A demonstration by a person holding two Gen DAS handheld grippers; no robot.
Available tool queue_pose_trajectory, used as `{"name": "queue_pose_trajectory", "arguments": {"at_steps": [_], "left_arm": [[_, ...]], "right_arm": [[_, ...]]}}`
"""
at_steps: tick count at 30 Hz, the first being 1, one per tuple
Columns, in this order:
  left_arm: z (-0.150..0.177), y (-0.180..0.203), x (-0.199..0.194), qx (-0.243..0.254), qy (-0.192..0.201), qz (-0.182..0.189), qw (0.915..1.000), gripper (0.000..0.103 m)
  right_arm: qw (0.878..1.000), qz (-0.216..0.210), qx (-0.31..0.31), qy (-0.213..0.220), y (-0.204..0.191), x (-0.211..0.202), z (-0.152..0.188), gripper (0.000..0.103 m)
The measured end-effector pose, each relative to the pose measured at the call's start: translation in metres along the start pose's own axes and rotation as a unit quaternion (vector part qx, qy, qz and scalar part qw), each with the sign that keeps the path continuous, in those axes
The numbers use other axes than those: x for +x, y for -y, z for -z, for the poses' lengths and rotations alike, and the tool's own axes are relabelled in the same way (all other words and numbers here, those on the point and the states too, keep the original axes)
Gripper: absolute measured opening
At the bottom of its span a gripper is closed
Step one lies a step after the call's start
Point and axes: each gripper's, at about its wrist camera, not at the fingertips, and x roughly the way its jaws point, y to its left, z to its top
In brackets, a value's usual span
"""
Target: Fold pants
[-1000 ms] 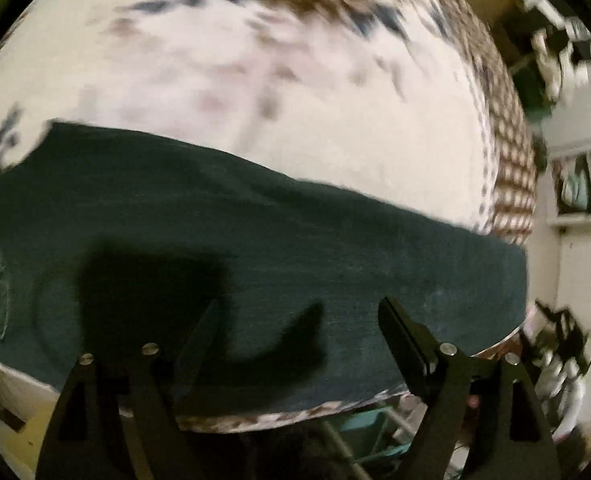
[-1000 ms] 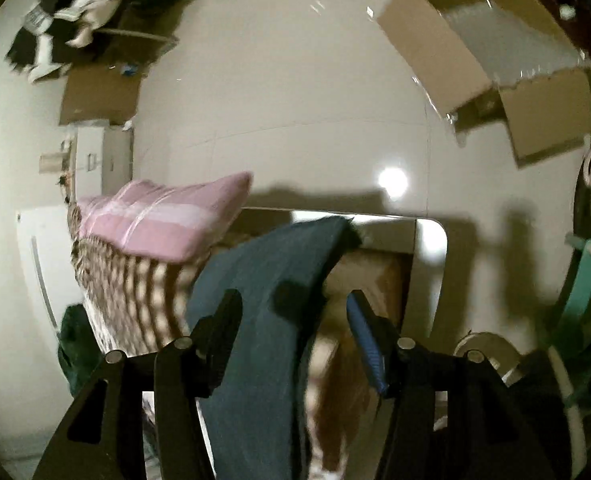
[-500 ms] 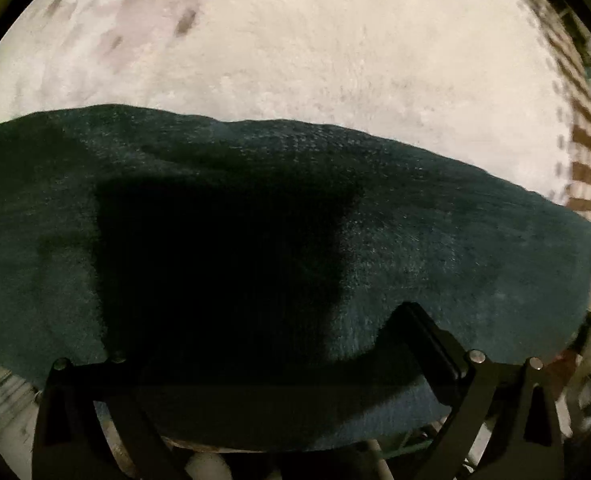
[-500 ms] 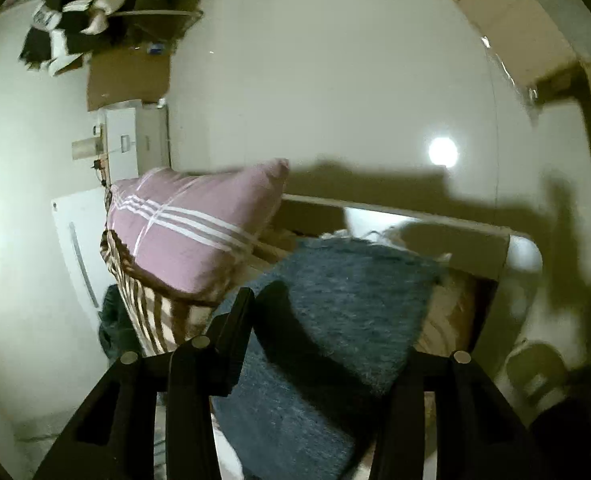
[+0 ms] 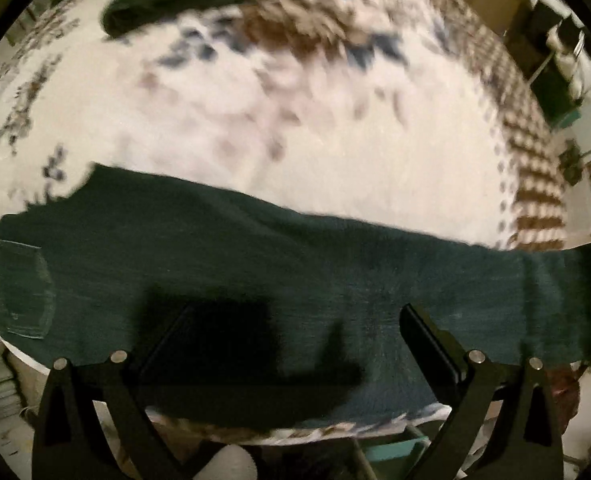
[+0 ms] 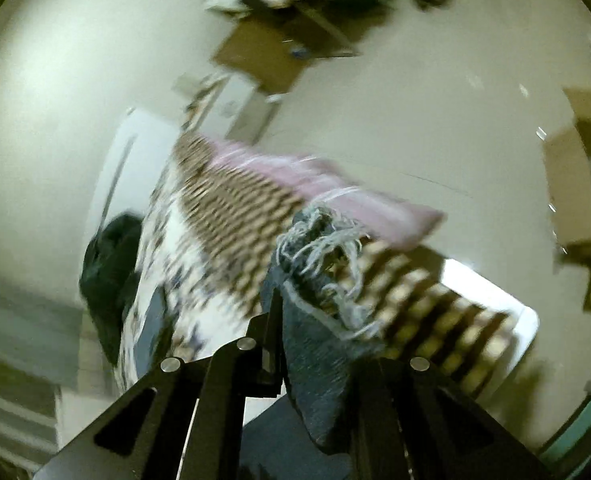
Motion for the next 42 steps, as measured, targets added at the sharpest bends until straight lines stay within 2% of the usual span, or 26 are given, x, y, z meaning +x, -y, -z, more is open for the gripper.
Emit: {"name": "queue_pose_trajectory", "arguments": {"at_steps": [4,6,9,14,16,19,21,22,23,25,26,29,30,33,34,36,37,38,40,42], "left_arm": [[0.007,-0.053,-0.035,-0.031,0.024,0.015,0.9991,0.103],[0.012,-0.088,-0.048,-0.046,0.032,0.013,0.9983,0.103],[0.027,-0.126,-0.054,-0.061,0.041,0.005,0.9973,0.103],[0.048,-0.183,-0.051,-0.08,0.047,-0.01,0.9956,0.103],[0.055,-0.206,-0.046,-0.093,0.04,-0.015,0.9947,0.103],[0.059,-0.226,-0.039,-0.109,0.034,-0.013,0.9934,0.103],[0.059,-0.228,-0.038,-0.112,0.035,-0.003,0.9931,0.103],[0.058,-0.226,-0.039,-0.112,0.038,0.004,0.993,0.103],[0.057,-0.224,-0.04,-0.112,0.042,0.011,0.9928,0.103],[0.053,-0.215,-0.041,-0.12,0.046,0.027,0.9914,0.103],[0.05,-0.211,-0.038,-0.122,0.043,0.04,0.9908,0.103],[0.037,-0.192,-0.015,-0.127,0.011,0.083,0.9883,0.103],[0.033,-0.186,-0.008,-0.124,0.005,0.09,0.9882,0.103],[0.025,-0.166,0.023,-0.101,-0.014,0.089,0.9908,0.102],[0.023,-0.162,0.029,-0.098,-0.014,0.089,0.991,0.096],[0.021,-0.153,0.042,-0.084,-0.023,0.093,0.9919,0.071],[0.021,-0.148,0.044,-0.069,-0.021,0.088,0.9935,0.021],[0.021,-0.142,0.044,-0.048,-0.016,0.088,0.9948,0.007],[0.023,-0.135,0.036,-0.023,0.001,0.086,0.9961,0.006],[0.023,-0.143,0.02,-0.026,0.024,0.103,0.9941,0.006]], "right_arm": [[0.997,-0.024,-0.063,-0.038,-0.076,0.006,0.06,0.009],[0.992,-0.031,-0.098,-0.072,-0.112,0.025,0.107,0.009],[0.983,-0.04,-0.129,-0.121,-0.145,0.064,0.175,0.009],[0.964,-0.035,-0.18,-0.193,-0.172,0.136,0.293,0.009],[0.955,-0.032,-0.196,-0.219,-0.172,0.158,0.327,0.009],[0.934,-0.005,-0.2,-0.297,-0.173,0.195,0.373,0.021],[0.93,-0.019,-0.186,-0.315,-0.172,0.194,0.374,0.033],[0.932,-0.031,-0.172,-0.318,-0.169,0.188,0.37,0.057],[0.936,-0.036,-0.158,-0.312,-0.165,0.178,0.358,0.076],[0.944,-0.026,-0.153,-0.29,-0.155,0.155,0.332,0.079],[0.946,-0.005,-0.163,-0.281,-0.151,0.151,0.319,0.079],[0.941,0.055,-0.201,-0.266,-0.132,0.136,0.292,0.079],[0.938,0.078,-0.209,-0.266,-0.124,0.135,0.285,0.079],[0.936,0.11,-0.202,-0.265,-0.103,0.134,0.257,0.079],[0.935,0.121,-0.205,-0.262,-0.098,0.134,0.252,0.079],[0.936,0.127,-0.202,-0.259,-0.09,0.137,0.242,0.079],[0.936,0.129,-0.202,-0.258,-0.089,0.139,0.242,0.079],[0.937,0.13,-0.201,-0.256,-0.088,0.141,0.24,0.079],[0.937,0.134,-0.2,-0.253,-0.088,0.147,0.242,0.079],[0.939,0.133,-0.19,-0.252,-0.082,0.143,0.232,0.079]]}}
